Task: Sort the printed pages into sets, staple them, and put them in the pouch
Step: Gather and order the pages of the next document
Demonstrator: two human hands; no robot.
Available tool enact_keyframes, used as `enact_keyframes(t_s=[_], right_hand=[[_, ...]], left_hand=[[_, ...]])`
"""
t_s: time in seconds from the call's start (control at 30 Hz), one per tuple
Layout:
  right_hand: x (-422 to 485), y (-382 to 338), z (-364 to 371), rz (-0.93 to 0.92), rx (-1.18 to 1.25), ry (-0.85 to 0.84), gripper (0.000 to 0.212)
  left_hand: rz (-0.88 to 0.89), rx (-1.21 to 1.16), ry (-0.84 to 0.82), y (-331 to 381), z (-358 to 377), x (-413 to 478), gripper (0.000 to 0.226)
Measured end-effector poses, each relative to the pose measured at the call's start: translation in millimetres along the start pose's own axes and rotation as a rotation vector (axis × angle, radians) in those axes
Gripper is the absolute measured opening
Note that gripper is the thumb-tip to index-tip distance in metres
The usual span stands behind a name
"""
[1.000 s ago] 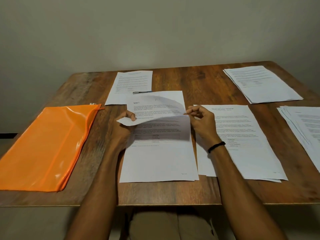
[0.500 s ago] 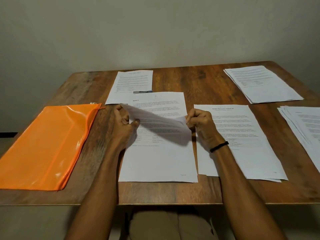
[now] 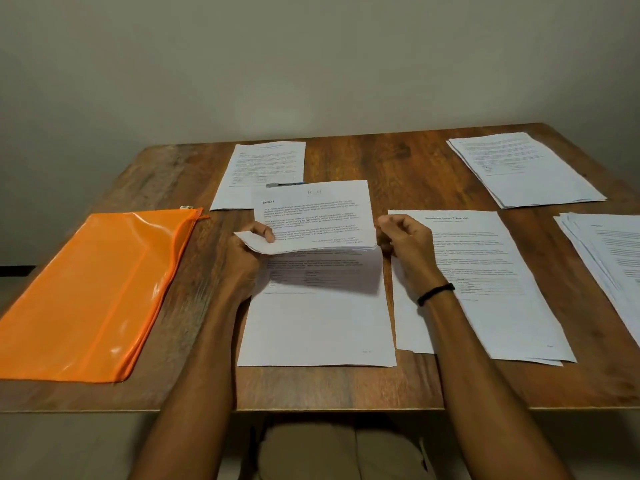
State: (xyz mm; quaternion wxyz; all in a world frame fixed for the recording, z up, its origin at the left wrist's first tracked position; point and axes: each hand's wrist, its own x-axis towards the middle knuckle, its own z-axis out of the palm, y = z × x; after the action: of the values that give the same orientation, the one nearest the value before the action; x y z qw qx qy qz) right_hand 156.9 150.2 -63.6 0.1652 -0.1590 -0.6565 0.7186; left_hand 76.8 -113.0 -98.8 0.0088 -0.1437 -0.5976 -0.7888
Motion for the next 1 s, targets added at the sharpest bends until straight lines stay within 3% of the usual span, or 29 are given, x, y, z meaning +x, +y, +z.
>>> enact_keyframes(t_s=[0.13,0.27,0.7,0.77,0.87,1.0], right_hand=[[-3,1,2,-0.023,-0.029,-0.027,0.03],[-3,2,3,-0.015,-0.097,-0.025,0.037],[-4,3,3,-0.148,-0.116,-0.066,0.015],[-2,1,1,-0.198,-0.163,-0.04,0.026],[-5,-4,-2,-0.233,-0.117,-0.143,0.018],[-8,-5,-2,-0.063,0.013,-0.272,0.025]], left_hand=[[0.064,0.027,-0.029,-5,-5,1,0.017],[0.047,0.011,-0.025,2,3,-2,0.019],[-0.078,0.023,-0.038,1,-1,-5,0.019],[-0.071,0.062,-0.017,1,-2,-5,0.026],[-0.077,0.047,0.013,-5,-5,-2,0.041],[-0.07,0.128,0.067,1,3,-5,0.053]])
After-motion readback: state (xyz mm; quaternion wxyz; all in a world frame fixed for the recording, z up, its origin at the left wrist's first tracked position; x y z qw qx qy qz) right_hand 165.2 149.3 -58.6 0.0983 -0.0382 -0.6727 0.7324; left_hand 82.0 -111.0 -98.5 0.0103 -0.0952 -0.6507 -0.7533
